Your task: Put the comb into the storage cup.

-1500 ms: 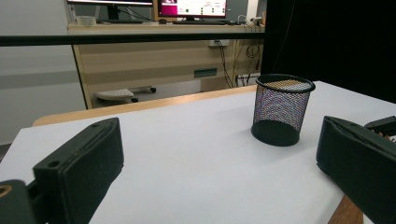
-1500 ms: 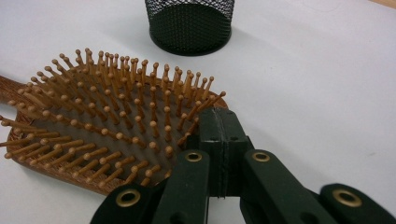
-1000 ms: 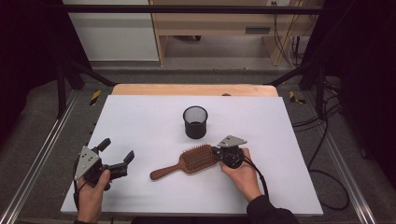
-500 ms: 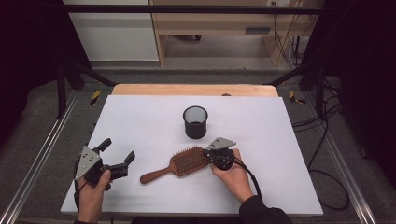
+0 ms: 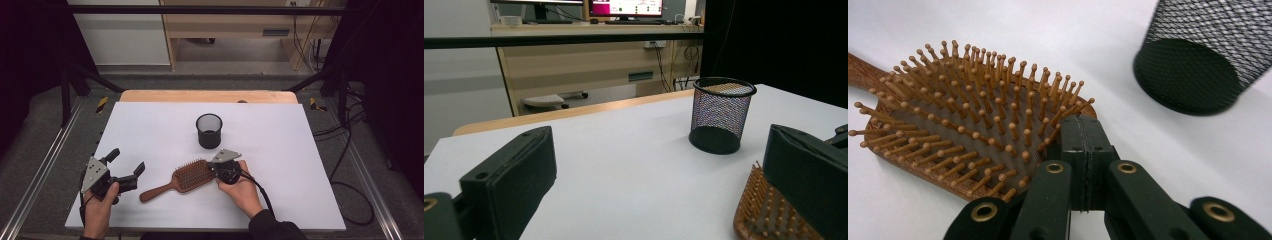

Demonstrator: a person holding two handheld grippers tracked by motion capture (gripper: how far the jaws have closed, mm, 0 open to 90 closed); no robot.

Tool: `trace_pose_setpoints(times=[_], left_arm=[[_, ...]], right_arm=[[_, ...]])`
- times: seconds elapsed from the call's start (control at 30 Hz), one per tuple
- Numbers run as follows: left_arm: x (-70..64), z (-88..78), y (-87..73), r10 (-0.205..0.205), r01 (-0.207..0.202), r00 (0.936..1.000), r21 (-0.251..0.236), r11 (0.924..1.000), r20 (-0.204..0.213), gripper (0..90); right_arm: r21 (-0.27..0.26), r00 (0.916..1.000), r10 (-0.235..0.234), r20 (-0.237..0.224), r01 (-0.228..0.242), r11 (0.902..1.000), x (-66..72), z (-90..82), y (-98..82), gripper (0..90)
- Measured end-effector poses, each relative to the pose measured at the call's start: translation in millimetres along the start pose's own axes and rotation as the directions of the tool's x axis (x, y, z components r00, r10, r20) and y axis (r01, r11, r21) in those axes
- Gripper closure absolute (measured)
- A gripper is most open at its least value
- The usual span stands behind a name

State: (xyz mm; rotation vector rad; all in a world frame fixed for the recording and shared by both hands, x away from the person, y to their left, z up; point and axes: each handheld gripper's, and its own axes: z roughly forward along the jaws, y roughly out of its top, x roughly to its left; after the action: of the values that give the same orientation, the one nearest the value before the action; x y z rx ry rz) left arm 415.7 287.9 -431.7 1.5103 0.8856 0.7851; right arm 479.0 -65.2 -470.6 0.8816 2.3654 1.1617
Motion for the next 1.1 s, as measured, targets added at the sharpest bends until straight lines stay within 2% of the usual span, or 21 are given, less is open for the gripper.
trace_pose_setpoints(times=[0.27,0.73,0.9,1.1], left_arm=[[-0.2,-0.2,0.1,0.003,-0.003,1.0000,0.001,1.0000,0.001,1.0],[-0.4,-0.2,0.0,0.004,-0.004,1.0000,0.003,1.0000,0.002,1.1],[0.0,-0.7,-0.3,0.001,-0.001,1.0000,0.004,1.0000,0.001,1.1],[-0.1,-1.0,-0.6,0.004,-0.004,1.0000,0.010,0.9999,-0.002,1.1]], right_arm=[[0.001,0.9991,-0.028,-0.033,0.028,0.9996,14.7,7.5,7.0,90.0],[-0.001,0.9983,-0.036,-0.047,0.036,0.9994,19.6,10.4,9.8,90.0],[-0.036,0.9986,-0.018,-0.049,0.016,0.9992,14.0,1.1,11.7,89.3],[-0.077,0.9995,0.004,-0.031,-0.007,0.9970,4.5,-21.7,9.5,84.6]])
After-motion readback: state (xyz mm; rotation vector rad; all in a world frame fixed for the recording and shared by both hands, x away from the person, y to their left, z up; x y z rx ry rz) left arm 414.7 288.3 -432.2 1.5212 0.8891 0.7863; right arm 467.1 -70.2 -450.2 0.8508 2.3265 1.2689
